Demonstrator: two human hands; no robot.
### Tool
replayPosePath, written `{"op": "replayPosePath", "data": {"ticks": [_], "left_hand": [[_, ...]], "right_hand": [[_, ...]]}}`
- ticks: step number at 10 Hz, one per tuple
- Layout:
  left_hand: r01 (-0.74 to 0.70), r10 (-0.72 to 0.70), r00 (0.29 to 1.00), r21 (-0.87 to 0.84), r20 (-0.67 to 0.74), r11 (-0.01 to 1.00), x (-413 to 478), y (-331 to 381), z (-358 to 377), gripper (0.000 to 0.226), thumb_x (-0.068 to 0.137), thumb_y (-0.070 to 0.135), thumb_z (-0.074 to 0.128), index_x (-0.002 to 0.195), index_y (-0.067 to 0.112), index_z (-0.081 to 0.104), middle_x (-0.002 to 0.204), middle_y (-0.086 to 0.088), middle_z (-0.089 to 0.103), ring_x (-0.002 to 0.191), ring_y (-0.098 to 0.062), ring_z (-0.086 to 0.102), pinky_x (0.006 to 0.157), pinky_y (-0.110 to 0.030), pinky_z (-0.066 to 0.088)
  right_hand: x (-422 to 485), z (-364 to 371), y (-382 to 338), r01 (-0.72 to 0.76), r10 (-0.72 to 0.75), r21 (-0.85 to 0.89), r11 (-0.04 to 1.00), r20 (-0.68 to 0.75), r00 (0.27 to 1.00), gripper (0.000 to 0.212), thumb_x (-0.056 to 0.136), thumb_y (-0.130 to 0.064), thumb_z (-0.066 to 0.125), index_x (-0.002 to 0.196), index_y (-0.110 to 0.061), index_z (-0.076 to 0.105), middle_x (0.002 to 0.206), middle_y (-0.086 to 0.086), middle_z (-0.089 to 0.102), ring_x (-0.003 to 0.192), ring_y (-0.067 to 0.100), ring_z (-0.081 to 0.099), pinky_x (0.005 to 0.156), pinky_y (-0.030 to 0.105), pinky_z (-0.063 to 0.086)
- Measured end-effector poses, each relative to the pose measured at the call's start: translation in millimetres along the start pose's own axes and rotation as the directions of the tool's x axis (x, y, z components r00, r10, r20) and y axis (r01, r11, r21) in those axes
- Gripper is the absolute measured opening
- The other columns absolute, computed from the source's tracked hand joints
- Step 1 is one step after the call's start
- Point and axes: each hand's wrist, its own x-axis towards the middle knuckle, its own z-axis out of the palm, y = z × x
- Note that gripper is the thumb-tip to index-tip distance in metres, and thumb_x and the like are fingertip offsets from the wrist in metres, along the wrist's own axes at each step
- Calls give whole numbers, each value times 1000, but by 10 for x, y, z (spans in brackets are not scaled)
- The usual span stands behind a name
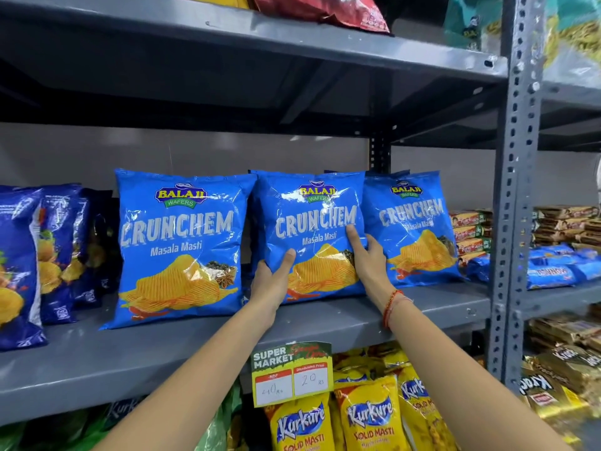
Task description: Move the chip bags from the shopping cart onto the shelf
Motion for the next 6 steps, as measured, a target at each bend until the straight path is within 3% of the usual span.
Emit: {"op": "replayPosePath", "data": {"ticks": [1, 2, 3, 4, 5, 6], "left_hand": [[-15, 16, 1000, 43, -7, 999, -48, -1, -3, 84, 84, 60, 47, 145, 10, 22, 152, -7, 31, 137, -28, 30, 112, -45, 28], [-50, 51, 999, 85, -12, 995, -130, -3, -2, 81, 88, 55, 45, 148, 11, 13, 155, -7, 22, 141, -28, 23, 111, -43, 25], [-83, 87, 996, 121, -24, 989, -238, 4, -28, 78, 90, 48, 47, 148, 12, 9, 157, -8, 17, 142, -28, 20, 111, -44, 24], [-74, 73, 997, 98, 17, 992, -393, 37, -59, 80, 89, 46, 50, 149, 15, 5, 158, -6, 12, 143, -27, 16, 112, -43, 23], [-109, 107, 992, 31, 74, 994, -593, 71, -132, 81, 88, 47, 51, 149, 20, 3, 159, 1, 8, 144, -20, 15, 113, -41, 20], [-199, 199, 978, -6, 65, 980, -711, 142, -229, 80, 88, 47, 52, 148, 26, 4, 158, 8, 7, 144, -13, 13, 113, -38, 19]], "right_hand": [[6, -13, 53, -11, 10, -56, 998, -18, 1000, 85, 76, -74, 45, 133, -10, 47, 136, 14, 52, 131, 33, 41, 110, 52, 34], [-15, -34, 65, -28, 27, -56, 998, -22, 999, 81, 78, -73, 43, 127, -9, 51, 130, 14, 56, 124, 33, 47, 105, 48, 39], [-117, -86, 26, -4, 1, -71, 997, -53, 999, 69, 89, -59, 42, 132, -5, 45, 129, 14, 55, 120, 29, 51, 93, 33, 38], [-249, -176, 51, 83, -98, -139, 987, -104, 990, 63, 91, -52, 44, 132, -4, 42, 124, 15, 60, 111, 27, 55, 93, 38, 43], [-516, -292, -93, 174, -201, -176, 969, -153, 968, 56, 92, -46, 48, 132, -7, 44, 124, 11, 59, 115, 24, 54, 98, 38, 42], [-740, -497, -336, 291, -309, -109, 950, -239, 920, 42, 91, -40, 54, 121, -10, 55, 114, 2, 61, 110, 17, 56, 96, 34, 46]]}}
